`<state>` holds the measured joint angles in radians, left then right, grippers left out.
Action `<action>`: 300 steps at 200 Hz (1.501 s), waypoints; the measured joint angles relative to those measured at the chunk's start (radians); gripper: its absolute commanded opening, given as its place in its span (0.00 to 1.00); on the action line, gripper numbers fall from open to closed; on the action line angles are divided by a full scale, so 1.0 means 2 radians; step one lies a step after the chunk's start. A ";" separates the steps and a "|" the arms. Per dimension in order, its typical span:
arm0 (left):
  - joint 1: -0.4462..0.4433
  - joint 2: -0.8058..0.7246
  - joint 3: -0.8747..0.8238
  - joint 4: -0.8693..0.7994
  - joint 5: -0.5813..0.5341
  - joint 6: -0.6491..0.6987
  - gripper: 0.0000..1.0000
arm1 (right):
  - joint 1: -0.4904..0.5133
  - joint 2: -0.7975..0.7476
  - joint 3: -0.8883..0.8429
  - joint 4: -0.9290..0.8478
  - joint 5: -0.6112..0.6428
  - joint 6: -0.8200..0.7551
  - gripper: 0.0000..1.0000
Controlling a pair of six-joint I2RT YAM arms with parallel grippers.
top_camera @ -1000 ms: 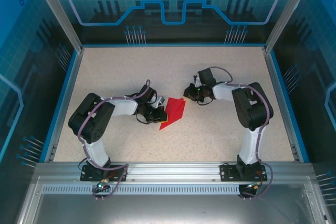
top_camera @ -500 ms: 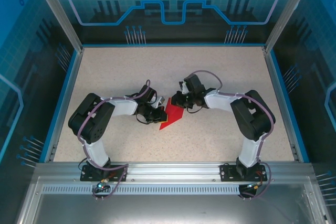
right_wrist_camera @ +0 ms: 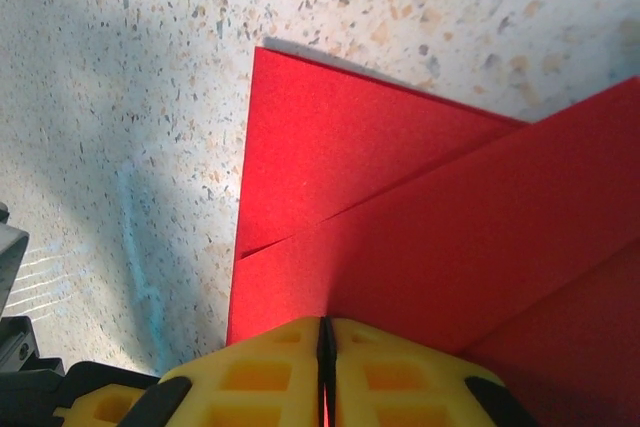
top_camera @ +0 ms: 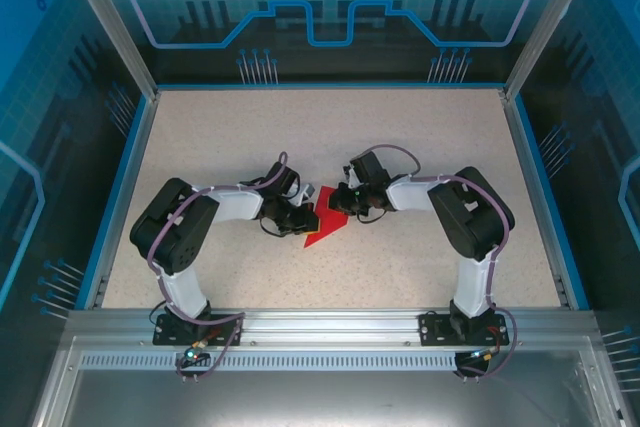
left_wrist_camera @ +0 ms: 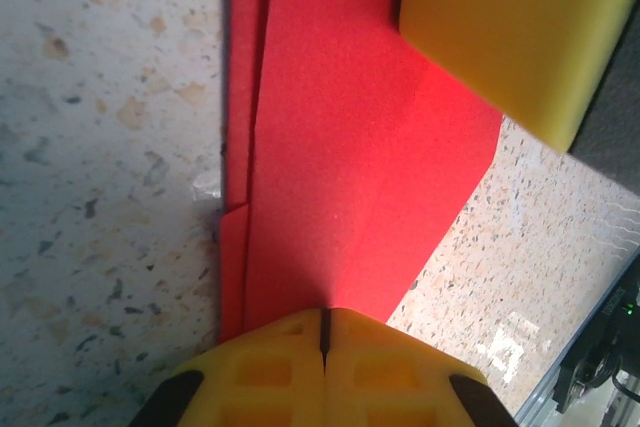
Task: Fold a paper plane with a square sheet of paper (pick it up from the middle)
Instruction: Fourth fold the wing at the center of the table, then turn over the paper at the center of the table.
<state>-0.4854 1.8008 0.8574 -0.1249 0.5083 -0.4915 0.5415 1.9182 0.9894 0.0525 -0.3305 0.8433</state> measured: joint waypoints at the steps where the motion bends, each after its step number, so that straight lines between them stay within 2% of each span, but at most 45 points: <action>1: 0.000 0.000 0.000 0.000 0.000 0.000 0.00 | 0.000 0.000 0.000 0.000 0.000 0.000 0.11; 49: -0.005 -0.004 0.000 -0.001 -0.010 0.000 0.00 | -0.039 0.000 0.022 -0.032 0.013 -0.019 0.12; 85: -0.010 -0.009 0.002 -0.006 -0.019 0.000 0.03 | -0.043 -0.011 0.030 -0.059 0.023 -0.031 0.14; 126: -0.019 -0.020 0.006 -0.042 -0.028 0.000 0.13 | -0.043 -0.079 0.019 -0.083 0.037 -0.038 0.21; 151: -0.021 -0.041 0.011 -0.080 -0.036 0.001 0.23 | -0.034 -0.133 -0.012 -0.087 0.048 -0.028 0.28; 179: -0.019 -0.067 0.034 -0.100 -0.045 0.003 0.28 | -0.013 -0.162 -0.059 -0.086 0.056 -0.005 0.31; 232: 0.003 -0.067 0.068 -0.123 -0.064 0.028 0.33 | 0.034 -0.163 -0.106 -0.082 0.067 0.048 0.38; 300: 0.005 -0.020 0.088 -0.145 -0.069 0.045 0.38 | 0.038 -0.154 -0.118 -0.044 0.069 0.091 0.39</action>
<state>-0.4759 1.7611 1.0325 -0.4145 0.3695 -0.4019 0.6174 1.6108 0.7532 -0.0353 -0.1925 1.0245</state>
